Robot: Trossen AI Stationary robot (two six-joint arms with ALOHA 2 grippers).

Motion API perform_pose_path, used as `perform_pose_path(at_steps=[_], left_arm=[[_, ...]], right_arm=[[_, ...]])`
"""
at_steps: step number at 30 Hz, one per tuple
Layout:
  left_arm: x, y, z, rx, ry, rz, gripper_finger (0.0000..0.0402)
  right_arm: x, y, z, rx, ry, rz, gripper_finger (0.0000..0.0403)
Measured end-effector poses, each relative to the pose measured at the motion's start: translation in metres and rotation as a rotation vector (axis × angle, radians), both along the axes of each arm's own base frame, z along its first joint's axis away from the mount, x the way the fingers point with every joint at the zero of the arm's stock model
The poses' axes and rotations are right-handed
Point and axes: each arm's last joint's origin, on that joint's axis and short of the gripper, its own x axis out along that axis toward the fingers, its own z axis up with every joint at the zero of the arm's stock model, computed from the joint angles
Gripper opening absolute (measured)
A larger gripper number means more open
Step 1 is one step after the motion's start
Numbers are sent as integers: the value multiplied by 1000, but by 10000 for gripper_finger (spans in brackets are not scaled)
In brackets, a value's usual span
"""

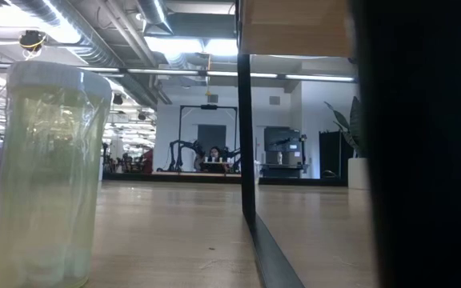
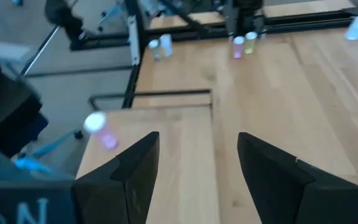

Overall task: Pick and place medicine bottles onto shelf by color
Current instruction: Put the bottom yellow pill bottle on the shelf

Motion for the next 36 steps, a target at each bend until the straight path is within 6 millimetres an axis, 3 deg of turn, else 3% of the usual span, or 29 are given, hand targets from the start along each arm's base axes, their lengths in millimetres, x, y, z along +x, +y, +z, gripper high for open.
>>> perform_pose_path(at_steps=[12, 22, 36], left_arm=[[-25, 8, -29, -313, 392, 307, 228], [-28, 8, -31, -368, 417, 360, 228], [-37, 12, -37, -609, 480, 702, 228]], right_arm=[[28, -27, 9, 107, -75, -127, 218], [43, -49, 9, 209, -34, -154, 218], [57, -79, 8, 120, 13, 78, 218]])
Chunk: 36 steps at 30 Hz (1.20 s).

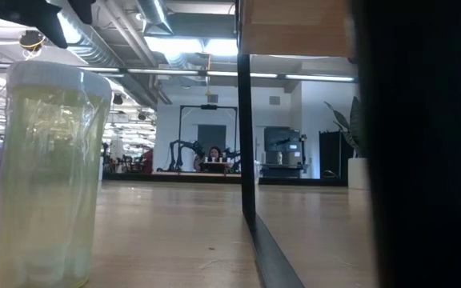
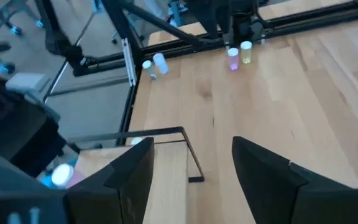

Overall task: Pick and place medicine bottles onto shelf by color
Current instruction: Put the bottom yellow pill bottle on the shelf

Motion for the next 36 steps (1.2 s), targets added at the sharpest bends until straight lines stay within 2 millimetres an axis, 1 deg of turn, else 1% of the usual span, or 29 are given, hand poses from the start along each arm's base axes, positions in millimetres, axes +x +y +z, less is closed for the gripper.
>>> perform_pose_path(at_steps=[3, 6, 10, 15, 19, 23, 27, 36], left_arm=[[1, 3, 0, 14, -17, 61, 228], [6, 15, 1, 82, -52, 144, 228], [13, 36, 2, 150, -45, 135, 228], [20, 68, 3, 144, -31, 164, 228], [22, 86, 4, 148, -29, 145, 228], [25, 96, 6, 155, -56, 140, 228], [24, 103, 6, 156, -56, 149, 228], [24, 105, 6, 169, -50, 136, 228]], right_arm=[[2, -6, 0, -31, -7, 18, 218], [4, -13, 0, -53, -11, 28, 218], [6, -23, 0, -65, -15, 43, 218], [8, -35, 0, -79, -17, 67, 218], [7, -43, -5, -74, 44, 61, 218], [3, -51, -11, -74, 121, 28, 218], [2, -54, -13, -13, 158, -24, 218], [2, -54, -13, -10, 159, -26, 218]])
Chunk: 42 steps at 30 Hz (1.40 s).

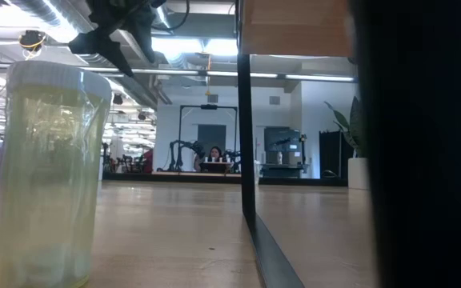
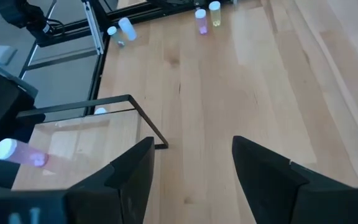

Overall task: Pick and place medicine bottles onto shelf by color
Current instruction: Put the bottom yellow pill bottle on the shelf

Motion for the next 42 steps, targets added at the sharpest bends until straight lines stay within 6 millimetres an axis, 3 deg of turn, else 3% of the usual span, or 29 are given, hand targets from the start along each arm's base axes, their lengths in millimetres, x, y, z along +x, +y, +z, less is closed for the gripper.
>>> perform_pose_path(at_steps=[10, 21, 28, 35, 42], left_arm=[[-2, -8, -2, -66, 9, 19, 228], [-24, -36, -12, -257, 204, 211, 228], [-25, -51, -12, -219, 203, 138, 228], [-24, -53, -15, -250, 204, 247, 228], [-20, -46, -26, -210, 386, 134, 228]], right_arm=[[0, 0, 0, 15, 4, -22, 218], [0, 0, 0, 14, 4, -22, 218], [0, -1, 0, 12, 4, -21, 218], [0, -1, 0, -14, -1, -7, 218], [1, -3, 0, -72, -6, -54, 218]])
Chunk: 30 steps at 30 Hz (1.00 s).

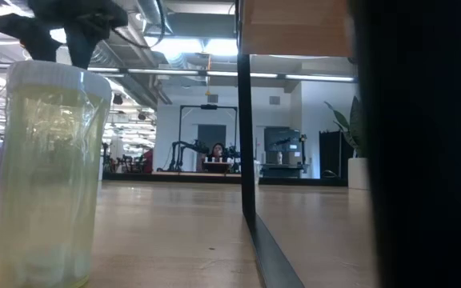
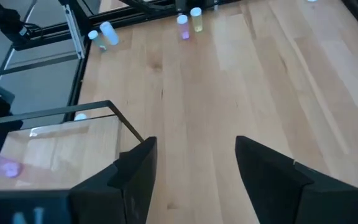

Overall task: Pick and place medicine bottles onto shelf by color
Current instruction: Put the bottom yellow pill bottle on the shelf

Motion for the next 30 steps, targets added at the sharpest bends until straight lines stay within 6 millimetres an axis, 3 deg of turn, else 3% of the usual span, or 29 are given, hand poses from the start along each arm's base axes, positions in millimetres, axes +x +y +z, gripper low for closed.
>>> perform_pose_path(at_steps=[7, 22, 30], left_arm=[[-1, 10, -3, -49, 58, 86, 228], [8, 17, -13, -22, 176, -352, 228], [1, 18, -13, -41, 254, -305, 228]], right_arm=[[0, 0, 0, -4, 0, 1, 218], [0, 0, 0, -6, 4, 1, 218], [0, 0, 0, -6, 4, 2, 218]])
